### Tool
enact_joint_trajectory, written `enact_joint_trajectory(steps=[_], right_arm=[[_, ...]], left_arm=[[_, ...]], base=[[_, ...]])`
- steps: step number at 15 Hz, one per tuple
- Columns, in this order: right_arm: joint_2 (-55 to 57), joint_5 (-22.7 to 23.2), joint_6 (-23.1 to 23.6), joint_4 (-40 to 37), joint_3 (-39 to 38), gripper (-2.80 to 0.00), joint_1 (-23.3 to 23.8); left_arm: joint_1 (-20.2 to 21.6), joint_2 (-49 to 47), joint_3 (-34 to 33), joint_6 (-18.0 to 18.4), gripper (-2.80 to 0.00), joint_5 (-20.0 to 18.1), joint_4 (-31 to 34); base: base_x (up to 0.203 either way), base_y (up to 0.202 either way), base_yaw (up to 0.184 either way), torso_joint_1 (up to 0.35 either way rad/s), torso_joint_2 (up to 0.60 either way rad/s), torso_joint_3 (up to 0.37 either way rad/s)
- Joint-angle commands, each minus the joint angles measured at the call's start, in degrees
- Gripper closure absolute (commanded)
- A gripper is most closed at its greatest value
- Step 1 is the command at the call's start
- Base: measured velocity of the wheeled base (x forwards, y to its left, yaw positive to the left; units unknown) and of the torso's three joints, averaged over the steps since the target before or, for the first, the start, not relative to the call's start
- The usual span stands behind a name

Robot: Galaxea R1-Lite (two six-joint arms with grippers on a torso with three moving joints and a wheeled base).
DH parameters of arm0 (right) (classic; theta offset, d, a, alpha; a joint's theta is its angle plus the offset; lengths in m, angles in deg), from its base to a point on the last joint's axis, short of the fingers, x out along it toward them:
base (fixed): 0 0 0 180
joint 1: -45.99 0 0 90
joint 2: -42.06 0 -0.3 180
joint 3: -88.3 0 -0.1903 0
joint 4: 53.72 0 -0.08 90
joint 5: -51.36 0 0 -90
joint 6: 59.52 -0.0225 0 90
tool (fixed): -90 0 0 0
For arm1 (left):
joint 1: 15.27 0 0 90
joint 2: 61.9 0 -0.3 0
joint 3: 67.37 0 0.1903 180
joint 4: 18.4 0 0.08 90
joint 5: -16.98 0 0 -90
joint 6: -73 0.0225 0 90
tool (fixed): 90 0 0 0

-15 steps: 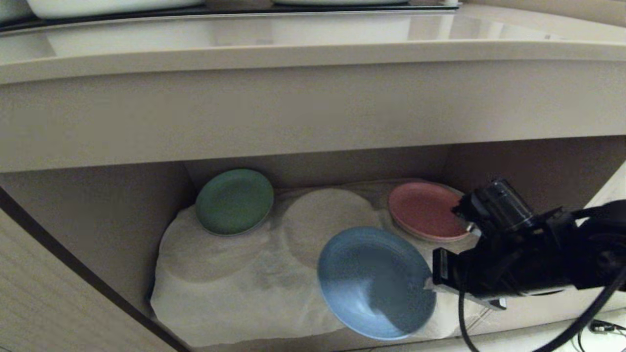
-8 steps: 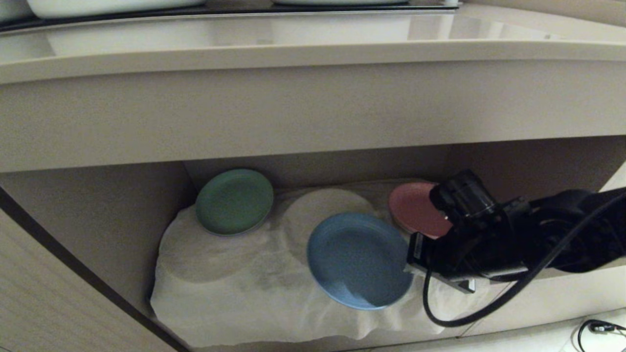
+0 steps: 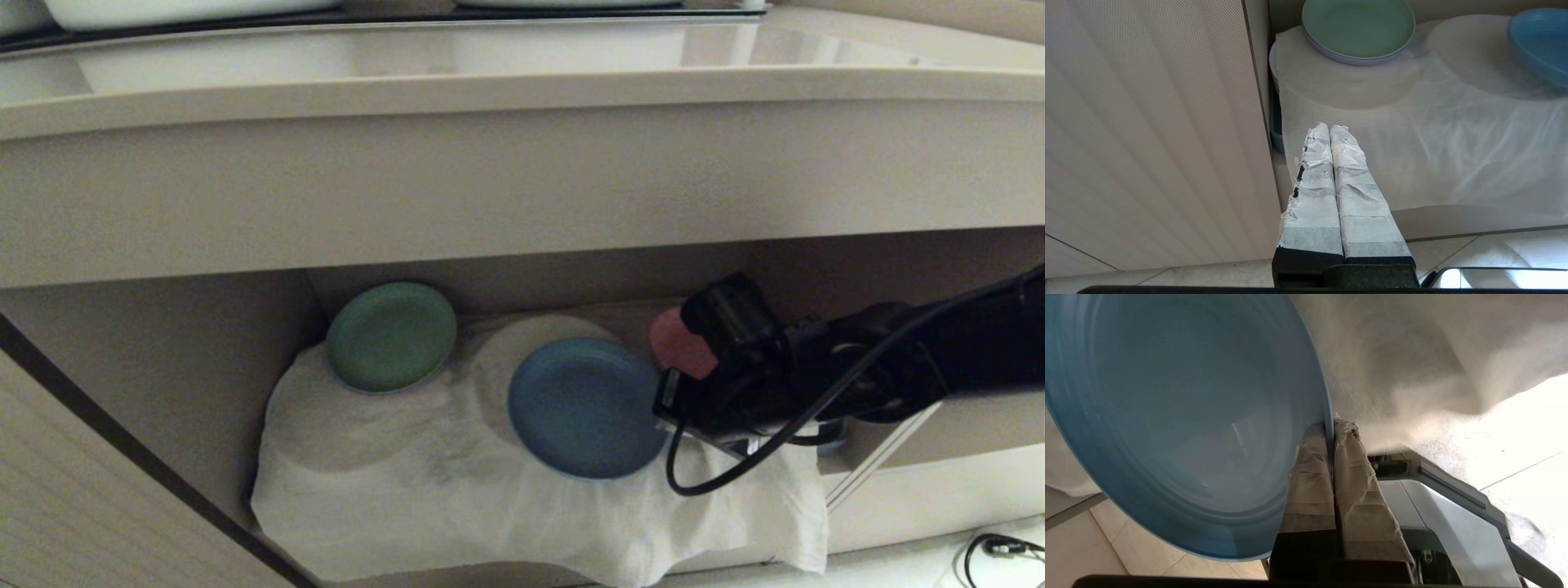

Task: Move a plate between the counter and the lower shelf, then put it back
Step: Put the plate in the cupboard

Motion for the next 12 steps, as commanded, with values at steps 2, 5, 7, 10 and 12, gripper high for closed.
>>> enact_joint_trajectory(steps=[2, 5, 7, 10, 12], right_arm=[[2.5, -0.4, -0.3, -0.1, 2.3, 0.0, 0.0], [4.9, -1.3, -0.3, -0.3, 5.6, 0.0, -0.1], [6.7, -1.3, -0.3, -0.4, 8.0, 0.0, -0.1], [8.5, -1.3, -0.3, -0.5, 10.7, 0.0, -0.3], [9.4, -1.4, -0.3, -0.2, 11.2, 0.0, -0.4]], left_arm=[[0.0, 0.0, 0.0, 0.0, 0.0, 0.0, 0.0], [0.0, 0.0, 0.0, 0.0, 0.0, 0.0, 0.0], [0.0, 0.0, 0.0, 0.0, 0.0, 0.0, 0.0], [0.0, 0.0, 0.0, 0.0, 0.0, 0.0, 0.0], [0.0, 0.0, 0.0, 0.0, 0.0, 0.0, 0.0]], base=[[0.0, 0.0, 0.0, 0.0, 0.0, 0.0], [0.0, 0.0, 0.0, 0.0, 0.0, 0.0], [0.0, 0.0, 0.0, 0.0, 0.0, 0.0], [0.0, 0.0, 0.0, 0.0, 0.0, 0.0], [0.0, 0.0, 0.0, 0.0, 0.0, 0.0]])
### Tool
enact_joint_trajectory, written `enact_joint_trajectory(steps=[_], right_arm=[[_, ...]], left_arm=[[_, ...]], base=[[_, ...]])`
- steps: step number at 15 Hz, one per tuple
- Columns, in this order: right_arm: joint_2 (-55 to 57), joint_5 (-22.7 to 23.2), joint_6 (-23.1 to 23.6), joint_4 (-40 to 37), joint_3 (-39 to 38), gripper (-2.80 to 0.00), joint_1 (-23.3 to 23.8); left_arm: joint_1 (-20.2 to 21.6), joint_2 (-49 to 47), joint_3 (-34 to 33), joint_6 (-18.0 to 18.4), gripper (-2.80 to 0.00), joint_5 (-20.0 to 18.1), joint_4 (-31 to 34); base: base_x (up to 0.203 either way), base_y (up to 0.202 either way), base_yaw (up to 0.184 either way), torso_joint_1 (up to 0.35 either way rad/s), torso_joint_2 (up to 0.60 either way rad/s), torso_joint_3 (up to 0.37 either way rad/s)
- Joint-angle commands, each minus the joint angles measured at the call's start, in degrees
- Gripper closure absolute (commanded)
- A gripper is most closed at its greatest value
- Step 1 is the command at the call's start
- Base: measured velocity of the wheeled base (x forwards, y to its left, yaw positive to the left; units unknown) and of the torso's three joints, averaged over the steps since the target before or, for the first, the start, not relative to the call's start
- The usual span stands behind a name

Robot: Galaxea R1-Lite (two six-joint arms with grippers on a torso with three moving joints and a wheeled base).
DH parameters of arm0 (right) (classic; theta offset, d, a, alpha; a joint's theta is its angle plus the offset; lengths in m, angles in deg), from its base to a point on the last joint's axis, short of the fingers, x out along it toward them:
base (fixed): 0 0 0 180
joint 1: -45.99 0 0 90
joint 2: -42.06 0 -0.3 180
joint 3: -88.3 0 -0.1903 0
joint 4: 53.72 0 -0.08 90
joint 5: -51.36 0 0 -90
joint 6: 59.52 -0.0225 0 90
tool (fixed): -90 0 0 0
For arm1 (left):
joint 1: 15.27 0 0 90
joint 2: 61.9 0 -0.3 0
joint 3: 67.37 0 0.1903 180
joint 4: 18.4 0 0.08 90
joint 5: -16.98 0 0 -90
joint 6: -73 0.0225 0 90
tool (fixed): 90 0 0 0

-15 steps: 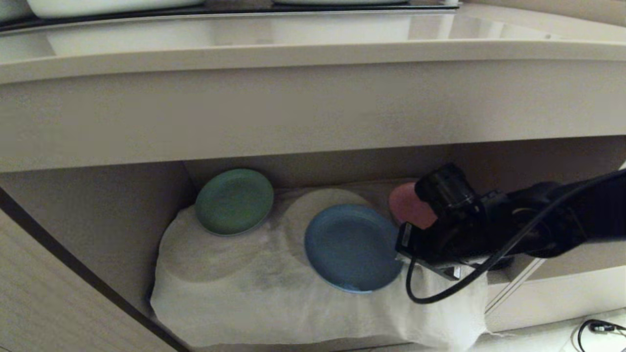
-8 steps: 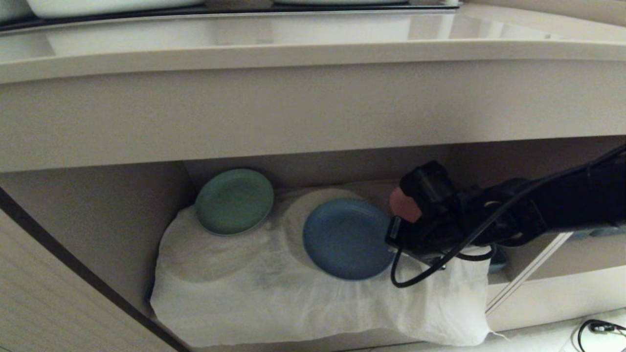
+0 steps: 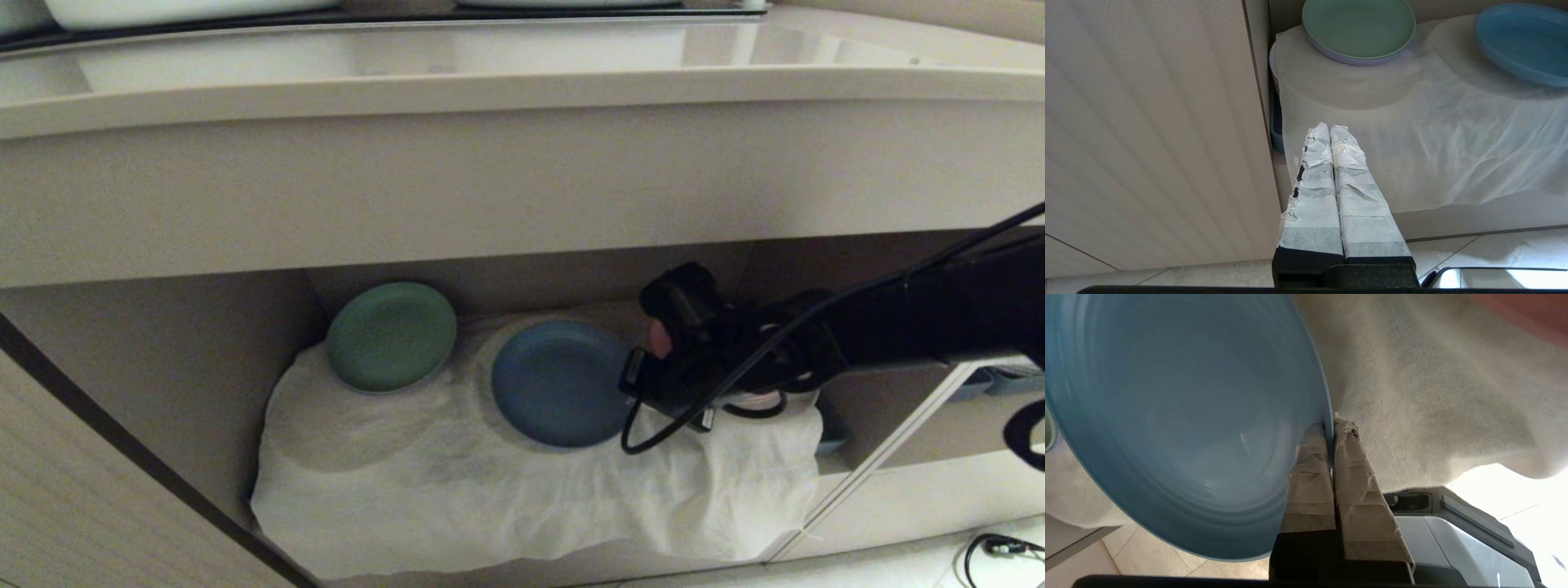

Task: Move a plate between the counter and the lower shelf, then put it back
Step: Put the plate in the cupboard

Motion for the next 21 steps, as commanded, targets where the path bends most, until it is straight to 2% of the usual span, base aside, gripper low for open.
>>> enact_joint_trajectory(steps=[1, 8, 13, 21], right_arm=[[1.3, -0.3, -0.3, -0.1, 0.9, 0.0, -0.1], [2.9, -1.0, -0.4, 0.4, 1.4, 0.0, -0.9], [4.4, -1.1, -0.6, -0.3, 5.0, 0.0, -1.0], [5.0, -2.3, -0.7, -0.6, 4.7, 0.0, -0.9]], left_arm=[[0.0, 0.0, 0.0, 0.0, 0.0, 0.0, 0.0], [0.0, 0.0, 0.0, 0.0, 0.0, 0.0, 0.0], [0.0, 0.0, 0.0, 0.0, 0.0, 0.0, 0.0], [0.0, 0.0, 0.0, 0.0, 0.0, 0.0, 0.0]], base=[[0.0, 0.0, 0.0, 0.0, 0.0, 0.0], [0.0, 0.0, 0.0, 0.0, 0.0, 0.0], [0.0, 0.0, 0.0, 0.0, 0.0, 0.0], [0.0, 0.0, 0.0, 0.0, 0.0, 0.0]])
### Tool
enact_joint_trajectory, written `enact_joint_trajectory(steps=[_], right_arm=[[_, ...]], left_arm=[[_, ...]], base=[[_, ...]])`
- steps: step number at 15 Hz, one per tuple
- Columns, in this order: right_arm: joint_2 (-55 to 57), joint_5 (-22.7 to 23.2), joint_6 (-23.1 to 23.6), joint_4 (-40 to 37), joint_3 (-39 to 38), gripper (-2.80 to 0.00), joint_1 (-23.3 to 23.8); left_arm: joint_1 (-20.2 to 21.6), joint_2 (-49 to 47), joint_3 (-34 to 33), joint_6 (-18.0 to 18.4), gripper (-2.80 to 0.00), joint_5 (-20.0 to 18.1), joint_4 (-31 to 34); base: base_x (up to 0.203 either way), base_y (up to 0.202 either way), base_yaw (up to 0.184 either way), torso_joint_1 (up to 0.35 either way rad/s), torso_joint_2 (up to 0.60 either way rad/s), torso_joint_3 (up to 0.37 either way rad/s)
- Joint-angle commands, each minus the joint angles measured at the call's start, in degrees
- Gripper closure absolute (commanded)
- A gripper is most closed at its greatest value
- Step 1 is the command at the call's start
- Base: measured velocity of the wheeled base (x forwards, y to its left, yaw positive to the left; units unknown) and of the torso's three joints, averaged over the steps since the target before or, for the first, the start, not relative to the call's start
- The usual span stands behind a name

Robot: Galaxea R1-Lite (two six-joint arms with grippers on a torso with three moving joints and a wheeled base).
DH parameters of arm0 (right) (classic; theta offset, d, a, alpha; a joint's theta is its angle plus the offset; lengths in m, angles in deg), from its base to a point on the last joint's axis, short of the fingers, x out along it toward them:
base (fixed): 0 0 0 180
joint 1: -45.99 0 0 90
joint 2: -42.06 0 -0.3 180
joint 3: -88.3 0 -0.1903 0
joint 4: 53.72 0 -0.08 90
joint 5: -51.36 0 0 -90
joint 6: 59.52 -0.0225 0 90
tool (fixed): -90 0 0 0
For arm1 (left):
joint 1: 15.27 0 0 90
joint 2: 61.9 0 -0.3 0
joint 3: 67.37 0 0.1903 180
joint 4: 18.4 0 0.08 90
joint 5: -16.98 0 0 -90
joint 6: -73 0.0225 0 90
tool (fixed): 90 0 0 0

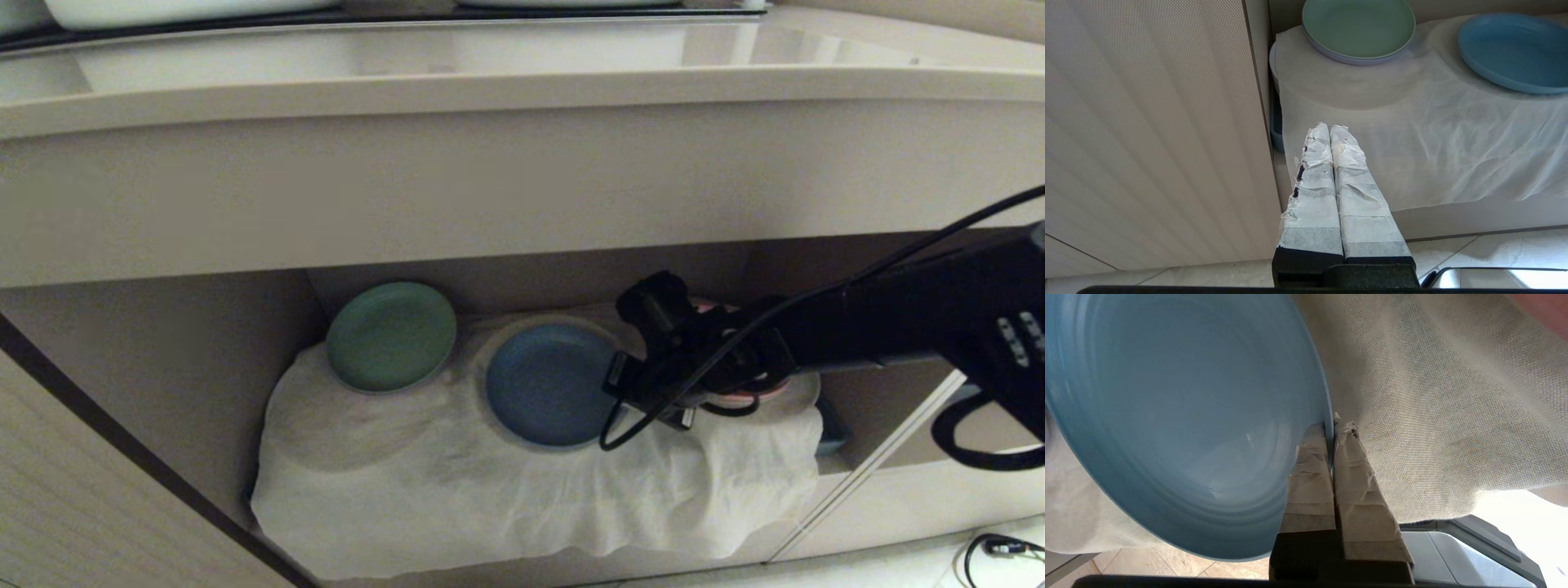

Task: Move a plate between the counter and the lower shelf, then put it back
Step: Put the plate in the cupboard

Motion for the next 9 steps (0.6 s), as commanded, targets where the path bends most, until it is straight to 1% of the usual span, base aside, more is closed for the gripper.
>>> enact_joint_trajectory(steps=[1, 9], right_arm=[[0.0, 0.0, -0.3, -0.1, 0.0, 0.0, 0.0], [0.3, 0.0, -0.3, -0.2, 0.1, 0.0, 0.2]], left_arm=[[0.0, 0.0, 0.0, 0.0, 0.0, 0.0, 0.0], [0.0, 0.0, 0.0, 0.0, 0.0, 0.0, 0.0]], base=[[0.0, 0.0, 0.0, 0.0, 0.0, 0.0], [0.0, 0.0, 0.0, 0.0, 0.0, 0.0]])
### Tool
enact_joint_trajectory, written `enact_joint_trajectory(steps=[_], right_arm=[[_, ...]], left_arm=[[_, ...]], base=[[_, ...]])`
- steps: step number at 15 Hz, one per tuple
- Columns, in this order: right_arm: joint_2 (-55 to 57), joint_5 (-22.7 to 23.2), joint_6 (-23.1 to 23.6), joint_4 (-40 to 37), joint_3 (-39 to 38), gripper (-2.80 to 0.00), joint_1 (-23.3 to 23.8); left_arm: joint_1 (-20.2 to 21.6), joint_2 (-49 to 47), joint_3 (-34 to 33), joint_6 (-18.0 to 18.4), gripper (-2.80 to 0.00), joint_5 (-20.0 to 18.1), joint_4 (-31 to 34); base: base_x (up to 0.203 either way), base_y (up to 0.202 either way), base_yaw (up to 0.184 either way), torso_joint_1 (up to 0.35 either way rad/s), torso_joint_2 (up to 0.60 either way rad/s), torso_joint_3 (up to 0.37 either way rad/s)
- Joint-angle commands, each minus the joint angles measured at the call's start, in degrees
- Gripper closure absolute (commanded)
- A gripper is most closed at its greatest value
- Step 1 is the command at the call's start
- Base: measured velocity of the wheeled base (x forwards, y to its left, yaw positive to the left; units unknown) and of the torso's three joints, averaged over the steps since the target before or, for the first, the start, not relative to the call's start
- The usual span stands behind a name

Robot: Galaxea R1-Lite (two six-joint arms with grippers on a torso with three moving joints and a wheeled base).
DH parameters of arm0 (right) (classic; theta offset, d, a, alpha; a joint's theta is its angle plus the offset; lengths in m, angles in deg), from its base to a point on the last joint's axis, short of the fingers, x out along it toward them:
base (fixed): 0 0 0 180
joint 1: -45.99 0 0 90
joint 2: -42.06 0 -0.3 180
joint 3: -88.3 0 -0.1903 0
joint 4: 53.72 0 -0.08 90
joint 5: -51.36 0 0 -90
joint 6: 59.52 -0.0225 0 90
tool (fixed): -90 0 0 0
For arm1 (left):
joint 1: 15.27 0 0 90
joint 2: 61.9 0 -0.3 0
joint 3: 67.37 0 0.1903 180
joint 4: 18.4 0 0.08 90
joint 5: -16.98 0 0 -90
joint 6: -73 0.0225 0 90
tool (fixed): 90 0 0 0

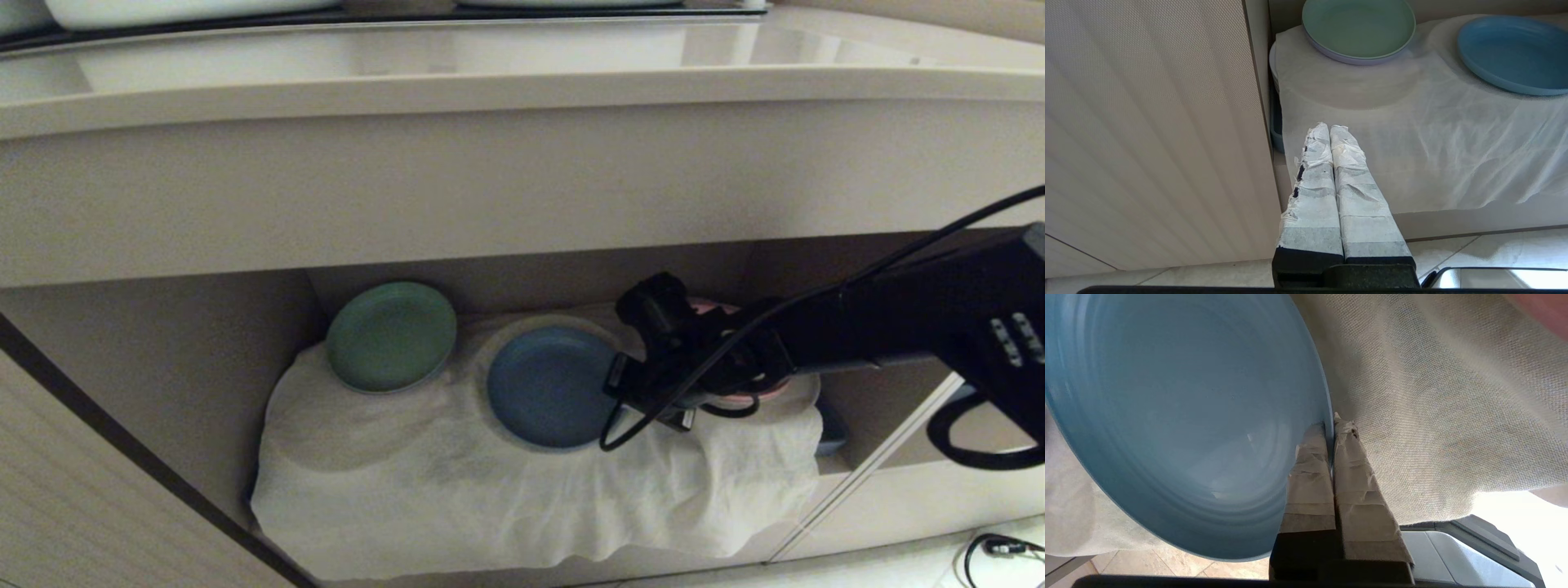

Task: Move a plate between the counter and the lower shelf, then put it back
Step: Put the plate in the cupboard

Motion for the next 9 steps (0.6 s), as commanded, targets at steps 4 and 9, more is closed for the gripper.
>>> enact_joint_trajectory(steps=[4, 9], right_arm=[[0.0, 0.0, -0.3, -1.1, 0.2, 0.0, 0.1], [0.0, -0.1, -0.3, -1.2, 0.3, -2.8, 0.1]], left_arm=[[0.0, 0.0, 0.0, -0.1, 0.0, 0.0, 0.0], [0.0, 0.0, 0.0, 0.0, 0.0, 0.0, 0.0]], base=[[0.0, 0.0, 0.0, 0.0, 0.0, 0.0], [0.0, 0.0, 0.0, 0.0, 0.0, 0.0]])
